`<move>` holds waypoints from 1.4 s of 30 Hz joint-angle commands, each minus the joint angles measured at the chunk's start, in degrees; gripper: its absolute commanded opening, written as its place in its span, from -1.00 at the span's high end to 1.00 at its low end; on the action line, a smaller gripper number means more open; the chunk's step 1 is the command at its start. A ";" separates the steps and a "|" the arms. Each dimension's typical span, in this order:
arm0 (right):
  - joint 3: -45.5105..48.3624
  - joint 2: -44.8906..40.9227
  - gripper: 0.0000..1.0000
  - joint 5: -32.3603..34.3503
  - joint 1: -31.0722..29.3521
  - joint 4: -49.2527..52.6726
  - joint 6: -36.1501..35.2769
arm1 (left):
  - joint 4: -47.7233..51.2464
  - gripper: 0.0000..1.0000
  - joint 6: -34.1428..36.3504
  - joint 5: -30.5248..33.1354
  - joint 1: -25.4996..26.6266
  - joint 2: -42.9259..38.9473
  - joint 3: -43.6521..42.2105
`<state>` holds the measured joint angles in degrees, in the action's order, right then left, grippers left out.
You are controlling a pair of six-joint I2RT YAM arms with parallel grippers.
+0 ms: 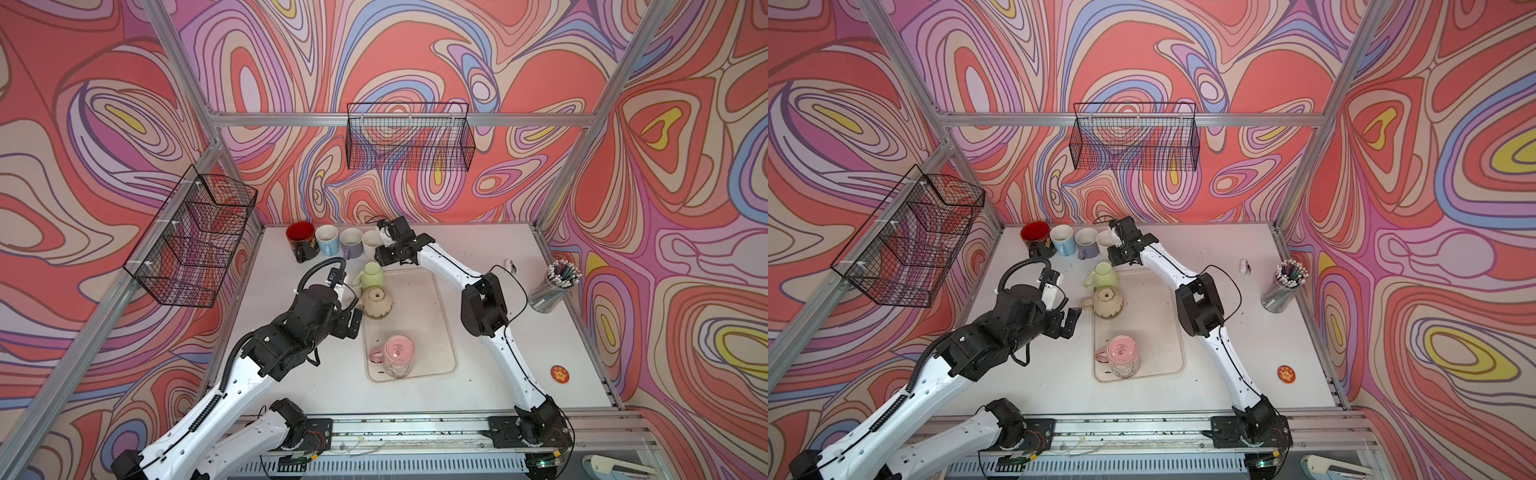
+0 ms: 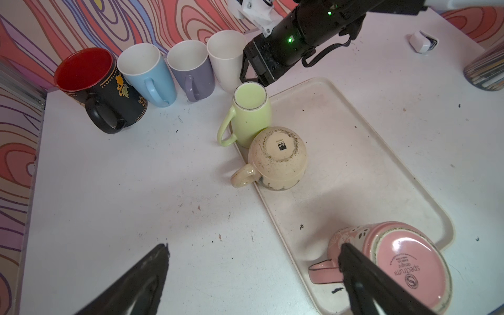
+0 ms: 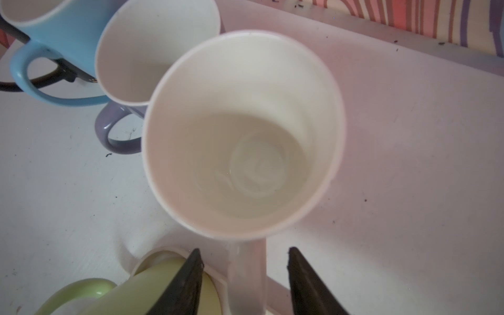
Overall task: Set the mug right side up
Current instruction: 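Lower the white mug onto the table with the right gripper, then open and withdraw the right gripper while the left gripper moves toward the cream mug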
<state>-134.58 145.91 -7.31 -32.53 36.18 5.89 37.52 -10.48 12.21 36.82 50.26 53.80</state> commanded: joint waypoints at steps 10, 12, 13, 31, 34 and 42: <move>14.45 -17.39 -0.38 -0.73 -0.29 -7.09 -1.32 | 4.30 -0.61 0.68 2.17 -0.07 7.64 4.54; 18.04 -20.35 -0.39 -0.73 -0.25 -8.49 -1.24 | 5.43 -0.47 0.79 1.86 -0.62 9.96 6.07; 19.66 -21.78 -0.39 -0.71 -0.27 -9.08 -1.08 | 6.01 -0.39 0.73 1.63 -1.06 11.08 6.79; 67.32 -58.52 -0.41 0.35 -0.25 -27.24 8.26 | 7.89 0.46 -0.81 -8.67 -8.07 35.50 18.41; 72.23 -63.42 -0.41 -0.68 -0.25 -26.60 9.57 | 8.78 0.49 -0.76 -7.87 -8.47 40.41 21.40; 81.83 -75.62 -0.43 -0.25 -0.24 -25.93 9.92 | 9.33 0.56 -2.43 -8.32 -8.51 47.60 25.17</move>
<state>-53.93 72.88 -8.12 -32.60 10.87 15.35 44.58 -11.81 4.47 28.49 96.77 77.23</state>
